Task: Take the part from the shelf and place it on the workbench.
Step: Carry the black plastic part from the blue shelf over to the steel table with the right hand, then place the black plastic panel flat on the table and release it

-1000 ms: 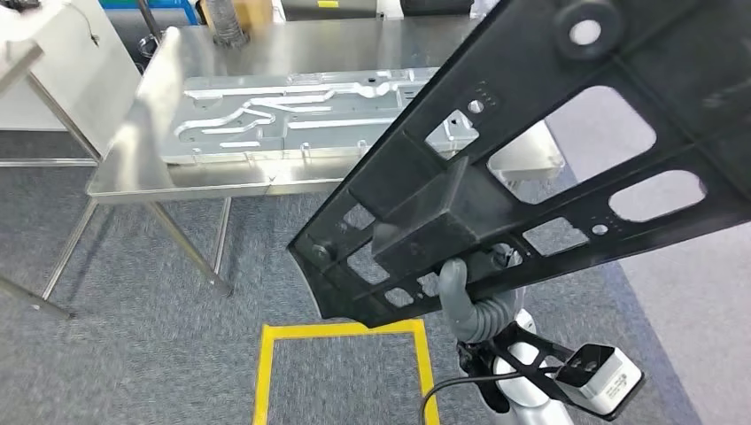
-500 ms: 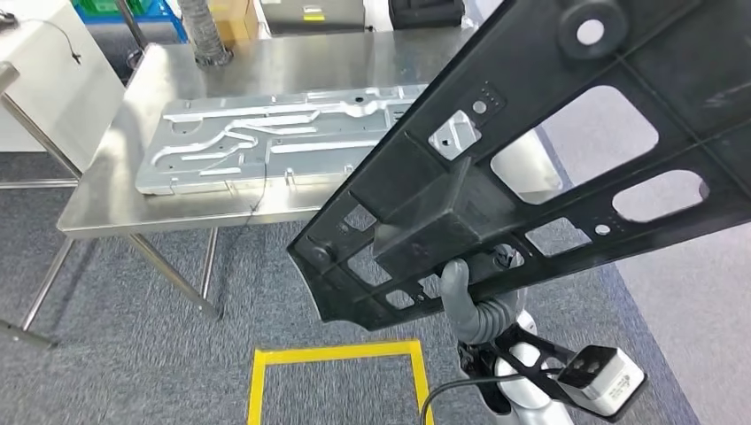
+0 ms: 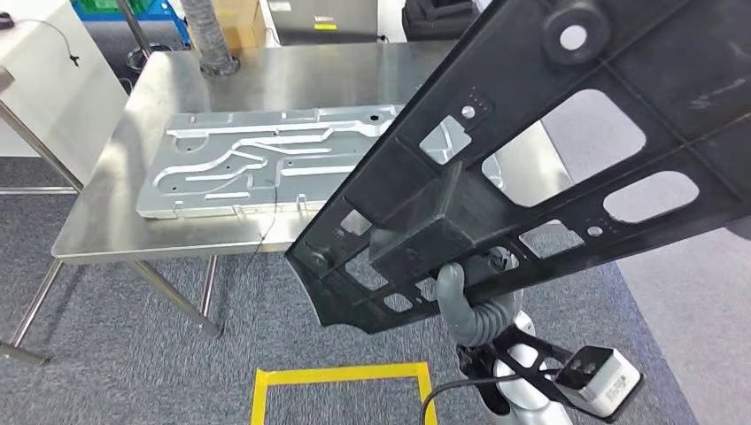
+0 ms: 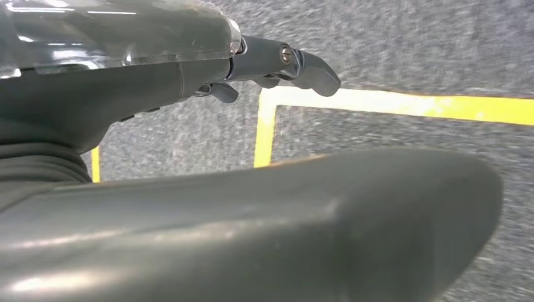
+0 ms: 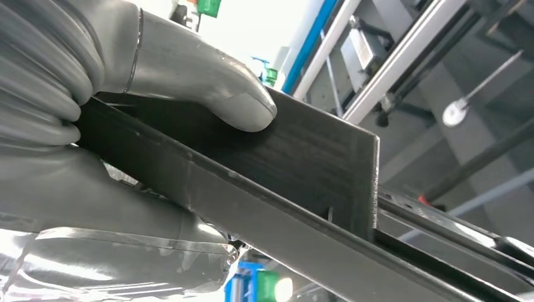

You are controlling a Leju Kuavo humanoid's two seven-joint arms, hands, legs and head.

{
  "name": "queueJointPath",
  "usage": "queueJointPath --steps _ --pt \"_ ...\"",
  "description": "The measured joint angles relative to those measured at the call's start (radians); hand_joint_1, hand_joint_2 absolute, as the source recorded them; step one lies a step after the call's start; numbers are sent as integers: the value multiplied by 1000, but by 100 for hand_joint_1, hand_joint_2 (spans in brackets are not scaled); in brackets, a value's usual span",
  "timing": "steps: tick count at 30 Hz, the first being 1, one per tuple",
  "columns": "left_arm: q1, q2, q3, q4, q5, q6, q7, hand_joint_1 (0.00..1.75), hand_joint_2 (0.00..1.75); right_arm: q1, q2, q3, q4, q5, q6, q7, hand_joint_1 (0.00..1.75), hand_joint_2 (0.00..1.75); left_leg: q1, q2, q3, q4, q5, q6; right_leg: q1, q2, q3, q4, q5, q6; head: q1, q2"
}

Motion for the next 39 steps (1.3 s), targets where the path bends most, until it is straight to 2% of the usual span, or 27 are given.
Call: queueJointPath --steps 1,3,4,5,6,8,9,10,11,12,13,15,16,19,20,21,23,24,25,26,28,29,30,32,35,37,39 --pt "-1 -1 0 0 -1 0 0 0 0 1 0 0 0 1 0 0 175 175 -1 -1 7 3 -6 -6 2 1 4 -8 8 -6 0 0" --pt "-4 -1 0 0 -2 2 0 0 0 2 0 -1 -4 2 0 0 175 175 1 -1 14 12 -9 -16 1 3 22 -18 1 -18 -1 0" --pt "-5 -1 0 0 -2 2 0 0 0 1 0 -1 -7 2 0 0 175 175 1 1 9 34 -9 -21 -1 3 34 -26 -3 -24 -1 0" --pt "-6 -2 0 0 -2 2 0 0 0 1 0 -1 -9 2 0 0 175 175 3 2 -10 71 -17 -25 -3 3 46 -32 -7 -29 -1 0" --pt "-7 -3 0 0 -2 2 0 0 0 1 1 -1 -11 3 0 0 175 175 5 3 -42 125 -32 -29 -5 2 57 -37 -12 -32 -1 0" --pt "-7 -4 1 0 -2 3 0 0 0 3 1 -1 -12 6 -2 0 175 175 10 4 -126 242 -81 -36 -6 2 74 -40 -27 -35 -1 0" --pt "-6 -4 2 0 -2 3 0 0 0 4 1 -1 -12 9 -4 0 175 175 12 4 -161 277 -99 -40 -7 3 84 -40 -36 -34 -1 0" --pt "-4 -4 4 0 -2 3 0 0 0 5 1 -2 -12 14 -8 0 175 175 14 5 -183 283 -99 -42 -7 4 96 -40 -46 -33 -1 0" --pt "-2 -4 5 0 -2 4 0 0 0 6 1 -2 -13 19 -14 0 175 175 16 5 -190 255 -76 -45 -9 5 111 -40 -57 -30 -1 0" --pt "-1 -4 7 0 -1 5 0 0 0 6 1 -4 -14 26 -21 0 175 175 16 5 -184 200 -30 -46 -10 6 126 -40 -68 -27 -1 0" --pt "2 -4 8 0 -1 6 0 0 0 5 1 -9 -15 33 -32 0 175 175 16 6 -176 133 29 -45 -10 6 140 -37 -79 -22 -1 0" --pt "5 -4 11 1 1 9 -1 0 0 1 1 -24 -18 51 -57 0 175 175 13 6 -164 44 107 -36 -9 7 152 -34 -97 -10 -1 0" --pt "5 -4 13 1 3 10 -3 0 0 -4 0 -37 -19 60 -71 1 175 175 11 5 -165 30 121 -30 -8 7 153 -32 -102 -4 -1 0" --pt "4 -4 18 1 7 10 -10 0 0 -33 -2 -96 -17 108 -125 11 175 175 10 4 -160 26 120 -12 -10 6 151 -29 -118 14 -1 0" --pt "4 -4 20 1 7 9 -11 0 0 -51 -3 -119 -11 145 -154 21 175 175 11 5 -156 22 118 -7 -12 4 139 -4 -133 20 -1 0" --pt "3 -3 22 1 6 8 -12 0 0 -73 -6 -144 -1 198 -196 36 175 175 12 5 -152 19 116 -2 -13 2 115 42 -155 25 -1 0" --pt "1 -2 29 1 4 5 -15 0 0 -122 -15 -192 38 343 -301 83 175 175 10 6 -147 18 110 6 -14 0 33 180 -202 30 0 0" --pt "0 -2 33 1 2 3 -17 0 0 -148 -22 -215 67 430 -358 117 175 175 8 6 -145 18 108 9 -15 0 -5 235 -210 31 0 0" --pt "-1 -2 36 1 -1 0 -19 0 0 -175 -31 -235 98 520 -409 158 175 175 6 5 -141 18 105 10 -15 -1 -30 258 -200 31 0 0" --pt "-1 -2 39 1 -4 -3 -20 0 0 -205 -40 -255 134 616 -455 207 175 175 5 4 -136 18 102 11 -15 -1 -35 242 -171 29 0 0" --pt "0 -2 42 1 -11 -8 -23 0 0 -274 -62 -289 210 813 -524 316 175 175 1 3 -125 18 96 11 -12 -1 0 120 -81 19 0 0" --pt "0 -2 43 1 -15 -10 -24 0 0 -312 -74 -304 253 912 -547 372 175 175 -2 2 -123 19 93 9 -8 -1 21 57 -47 11 0 0" --pt "-1 -1 45 1 -19 -13 -26 0 0 -351 -86 -315 298 1007 -561 425 175 175 -3 2 -123 20 92 6 -4 -2 37 11 -26 5 0 0" --pt "-3 0 48 1 -27 -21 -27 0 0 -429 -111 -326 400 1193 -562 521 175 175 -4 2 -128 20 92 -2 2 -1 44 -17 -22 -3 0 0" --pt "-4 5 51 1 -41 -31 -28 0 0 -553 -133 -312 571 1419 -515 621 175 175 -4 3 -136 38 79 -18 -7 0 50 -33 -14 -15 -1 0" --pt "-5 8 53 1 -49 -38 -29 0 0 -642 -138 -265 704 1492 -486 659 175 175 1 4 -176 128 32 -31 -11 -2 56 -41 -11 -21 -1 0" --pt "-6 10 56 1 -58 -43 -30 0 0 -718 -133 -187 837 1509 -465 668 175 175 7 4 -242 256 -17 -41 -11 -2 57 -41 -12 -24 -1 0"
